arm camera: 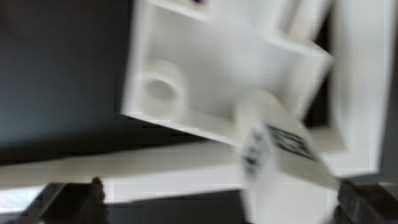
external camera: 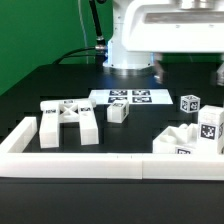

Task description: Assemble chair

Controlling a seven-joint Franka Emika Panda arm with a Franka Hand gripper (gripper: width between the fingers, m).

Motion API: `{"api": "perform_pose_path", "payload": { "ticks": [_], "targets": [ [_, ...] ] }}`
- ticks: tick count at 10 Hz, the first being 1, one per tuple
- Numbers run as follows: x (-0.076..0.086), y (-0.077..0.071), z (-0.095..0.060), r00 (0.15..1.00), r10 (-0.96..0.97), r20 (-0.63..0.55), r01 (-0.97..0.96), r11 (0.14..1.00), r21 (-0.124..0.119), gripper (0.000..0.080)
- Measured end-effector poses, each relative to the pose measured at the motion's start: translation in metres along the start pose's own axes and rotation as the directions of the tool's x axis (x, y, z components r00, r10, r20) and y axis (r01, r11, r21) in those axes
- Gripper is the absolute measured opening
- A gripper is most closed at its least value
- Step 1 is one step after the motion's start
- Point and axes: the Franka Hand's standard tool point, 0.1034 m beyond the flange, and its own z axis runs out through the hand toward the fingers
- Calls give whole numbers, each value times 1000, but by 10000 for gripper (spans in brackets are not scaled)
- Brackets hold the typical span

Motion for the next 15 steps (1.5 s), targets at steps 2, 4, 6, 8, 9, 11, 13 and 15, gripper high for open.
{"api": "perform_pose_path", "payload": {
  "ticks": [2, 4, 6, 8, 9, 11, 13, 15],
  "targets": [
    [-3, 33, 0, 1000, 13, 0, -13, 1000, -9, 649],
    [-4, 27, 1, 1000, 5, 1, -5, 1000, -7, 649],
    [-6, 28, 1, 1000, 7, 3, -7, 1000, -7, 649],
    [-34, 49, 4, 998, 35, 48, -35, 999, 8, 649],
    [-50, 67, 5, 996, 37, 82, -39, 999, 22, 649],
    [-62, 99, 12, 994, 42, 99, -45, 999, 26, 649],
    [-64, 104, 16, 996, 49, 75, -50, 999, 16, 649],
    [-64, 104, 16, 996, 48, 76, -50, 999, 16, 649]
  ]
}}
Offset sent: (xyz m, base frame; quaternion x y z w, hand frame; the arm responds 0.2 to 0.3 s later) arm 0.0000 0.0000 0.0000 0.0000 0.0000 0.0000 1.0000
